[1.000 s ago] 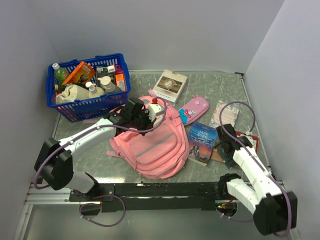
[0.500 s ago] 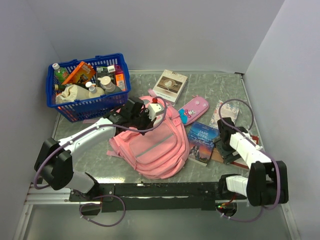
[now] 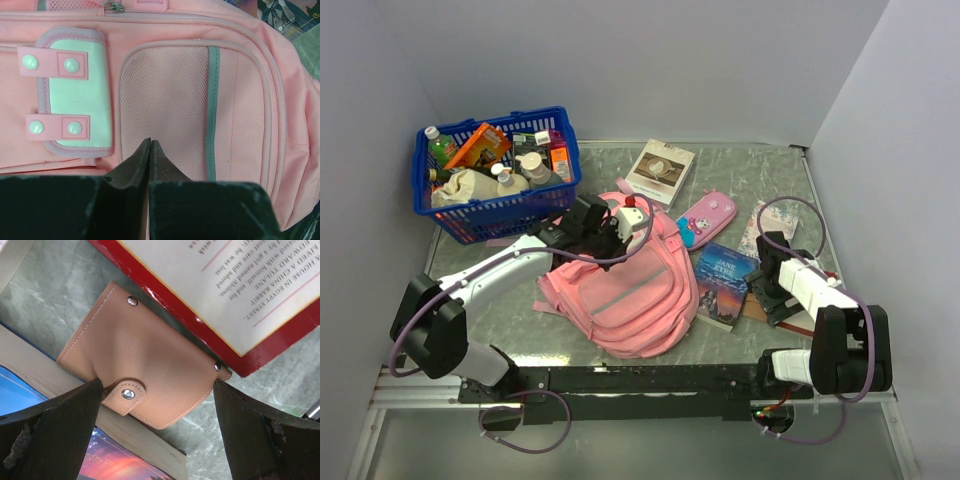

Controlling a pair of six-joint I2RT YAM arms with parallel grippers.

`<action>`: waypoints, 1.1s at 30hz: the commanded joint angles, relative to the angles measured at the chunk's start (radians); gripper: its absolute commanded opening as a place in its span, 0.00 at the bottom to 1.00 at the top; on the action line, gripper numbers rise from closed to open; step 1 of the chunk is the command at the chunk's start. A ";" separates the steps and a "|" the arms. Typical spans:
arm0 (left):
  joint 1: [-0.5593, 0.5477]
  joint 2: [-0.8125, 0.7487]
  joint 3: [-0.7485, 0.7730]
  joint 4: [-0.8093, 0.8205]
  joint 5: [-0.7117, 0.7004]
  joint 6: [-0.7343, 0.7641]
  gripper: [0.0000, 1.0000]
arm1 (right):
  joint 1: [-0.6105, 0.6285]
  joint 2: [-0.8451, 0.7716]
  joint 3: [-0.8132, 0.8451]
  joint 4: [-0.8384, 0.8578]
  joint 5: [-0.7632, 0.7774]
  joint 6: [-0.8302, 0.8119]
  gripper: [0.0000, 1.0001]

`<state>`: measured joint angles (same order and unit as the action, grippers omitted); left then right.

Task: Pack the student bag
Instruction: Pick up the personal item from the center of the board.

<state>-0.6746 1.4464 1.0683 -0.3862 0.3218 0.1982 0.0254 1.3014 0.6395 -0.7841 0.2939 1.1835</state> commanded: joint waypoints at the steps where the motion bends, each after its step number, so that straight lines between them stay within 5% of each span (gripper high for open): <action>1: 0.004 0.003 0.041 -0.005 0.031 0.018 0.06 | 0.002 0.084 -0.018 0.154 -0.052 -0.045 1.00; 6: 0.003 0.012 0.047 -0.040 0.071 0.041 0.16 | 0.002 0.043 0.017 0.148 -0.053 -0.104 0.91; 10: -0.028 0.012 0.027 -0.082 0.074 0.092 0.54 | 0.004 -0.025 0.025 0.141 -0.047 -0.125 0.71; 13: -0.071 0.011 -0.002 -0.100 0.063 0.130 0.68 | 0.004 -0.070 0.003 0.161 -0.068 -0.125 0.61; 19: -0.152 0.026 -0.031 -0.118 0.053 0.130 0.78 | 0.004 -0.123 -0.018 0.151 -0.087 -0.114 0.43; 24: -0.213 0.011 -0.057 -0.119 0.043 0.121 0.81 | 0.019 -0.255 -0.023 0.122 -0.098 -0.130 0.37; 28: -0.264 0.012 -0.134 -0.037 -0.094 0.112 0.76 | 0.030 -0.373 -0.021 0.091 -0.114 -0.145 0.33; 33: -0.287 0.026 -0.174 0.082 -0.249 0.107 0.39 | 0.044 -0.481 -0.005 0.019 -0.125 -0.157 0.33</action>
<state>-0.9466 1.4689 0.9268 -0.4080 0.2413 0.3038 0.0486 0.9005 0.6125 -0.7555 0.2226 1.0344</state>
